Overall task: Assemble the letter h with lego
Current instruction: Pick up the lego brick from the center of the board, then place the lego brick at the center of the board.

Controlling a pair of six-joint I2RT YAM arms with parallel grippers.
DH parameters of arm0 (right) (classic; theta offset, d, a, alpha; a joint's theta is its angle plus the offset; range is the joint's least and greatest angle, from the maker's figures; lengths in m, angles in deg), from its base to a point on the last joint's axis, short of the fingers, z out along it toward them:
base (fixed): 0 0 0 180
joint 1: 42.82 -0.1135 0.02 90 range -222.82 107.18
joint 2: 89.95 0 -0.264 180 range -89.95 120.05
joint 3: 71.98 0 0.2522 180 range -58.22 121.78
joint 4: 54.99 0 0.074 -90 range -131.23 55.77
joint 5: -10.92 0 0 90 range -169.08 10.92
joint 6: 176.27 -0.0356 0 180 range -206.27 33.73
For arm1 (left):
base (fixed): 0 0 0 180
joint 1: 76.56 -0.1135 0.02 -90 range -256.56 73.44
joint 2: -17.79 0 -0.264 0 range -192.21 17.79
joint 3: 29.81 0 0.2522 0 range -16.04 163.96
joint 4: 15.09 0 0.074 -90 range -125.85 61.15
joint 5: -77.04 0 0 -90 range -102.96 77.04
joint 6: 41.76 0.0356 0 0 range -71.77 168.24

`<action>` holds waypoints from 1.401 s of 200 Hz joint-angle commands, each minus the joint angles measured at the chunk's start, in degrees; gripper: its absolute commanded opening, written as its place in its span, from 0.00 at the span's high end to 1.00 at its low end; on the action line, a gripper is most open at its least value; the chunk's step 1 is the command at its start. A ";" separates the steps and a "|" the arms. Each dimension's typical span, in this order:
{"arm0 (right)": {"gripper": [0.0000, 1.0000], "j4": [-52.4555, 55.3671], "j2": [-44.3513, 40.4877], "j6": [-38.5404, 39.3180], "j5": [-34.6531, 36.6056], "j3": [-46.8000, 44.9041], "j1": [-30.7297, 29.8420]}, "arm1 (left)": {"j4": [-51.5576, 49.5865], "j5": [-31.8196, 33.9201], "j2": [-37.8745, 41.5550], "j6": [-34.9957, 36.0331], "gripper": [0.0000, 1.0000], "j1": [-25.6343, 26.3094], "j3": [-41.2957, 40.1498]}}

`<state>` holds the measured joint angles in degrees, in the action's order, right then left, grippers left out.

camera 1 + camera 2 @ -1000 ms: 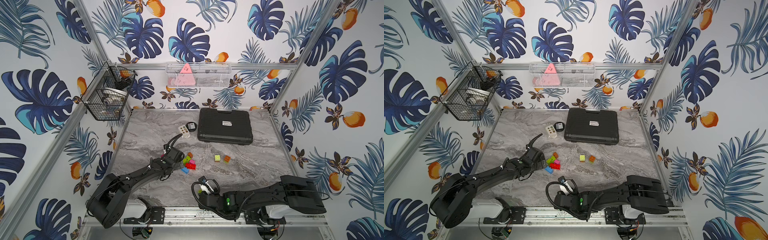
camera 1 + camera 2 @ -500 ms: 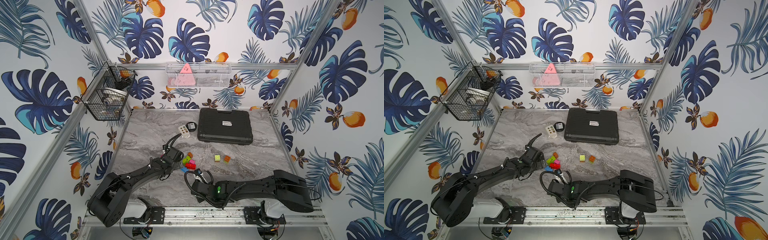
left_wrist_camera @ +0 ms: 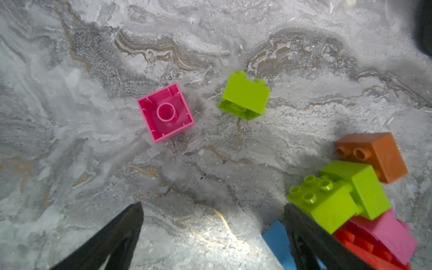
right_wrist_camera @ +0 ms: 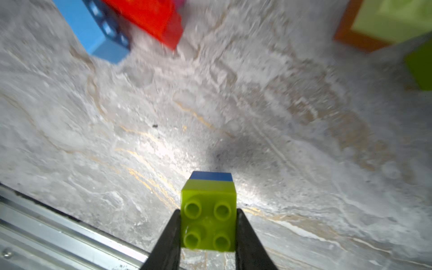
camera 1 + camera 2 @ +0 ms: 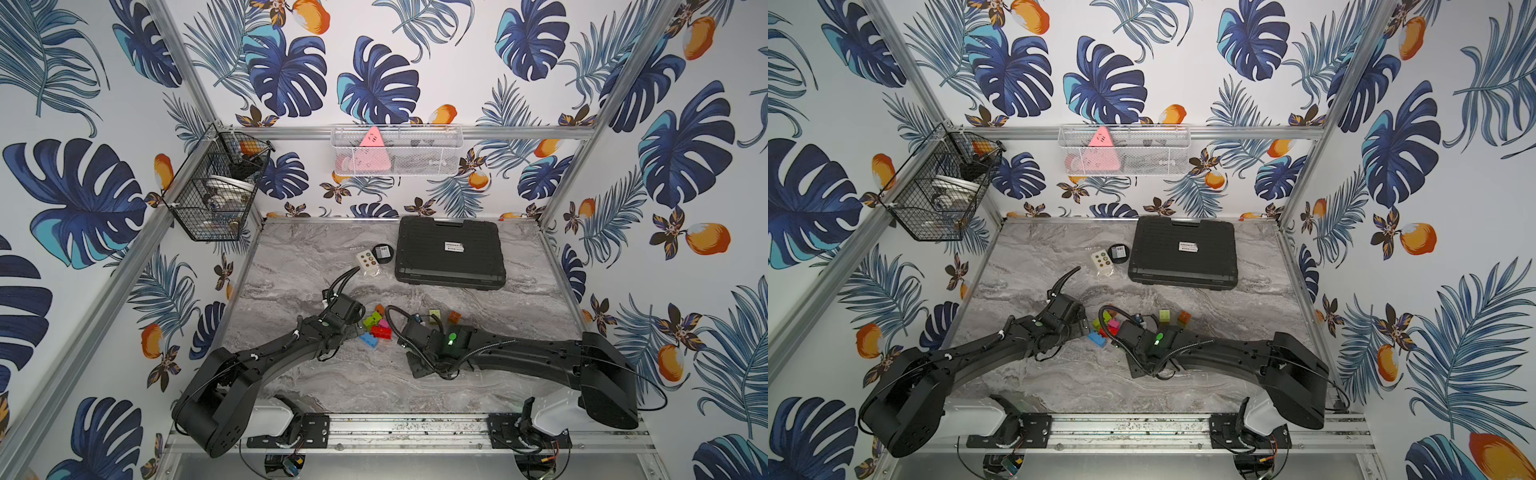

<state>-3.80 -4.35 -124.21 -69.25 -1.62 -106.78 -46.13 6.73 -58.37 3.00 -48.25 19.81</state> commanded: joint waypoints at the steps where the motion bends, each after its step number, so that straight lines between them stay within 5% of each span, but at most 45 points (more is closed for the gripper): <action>1: 0.76 2.84 -2.11 4.45 1.63 1.27 4.14 | -0.21 1.55 0.07 -0.95 0.01 -0.19 -0.09; 88: 0.74 -13.74 9.63 11.23 0.65 6.66 17.86 | 0.05 1.72 0.53 -1.44 0.01 -0.49 -0.52; 131: 0.72 -13.17 16.04 12.54 -0.21 8.02 19.23 | 0.32 1.71 0.85 -1.34 0.01 -0.54 -0.79; 186: 0.56 -11.13 18.14 12.27 -0.90 8.02 19.97 | -0.60 2.59 0.83 -1.38 0.01 -0.63 -0.18; 224: 0.46 -8.60 16.07 12.54 -2.98 11.63 20.04 | -2.30 2.60 2.02 -1.64 0.01 -0.63 1.16; 280: 0.43 -8.40 1.82 12.43 -5.54 8.74 20.05 | -1.76 -7.17 0.70 -1.07 0.06 -0.08 3.16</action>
<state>-13.07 2.41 -112.19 -73.32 8.89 -86.74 -47.29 4.34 -56.80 2.74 -48.79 22.15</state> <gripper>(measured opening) 0.567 0.985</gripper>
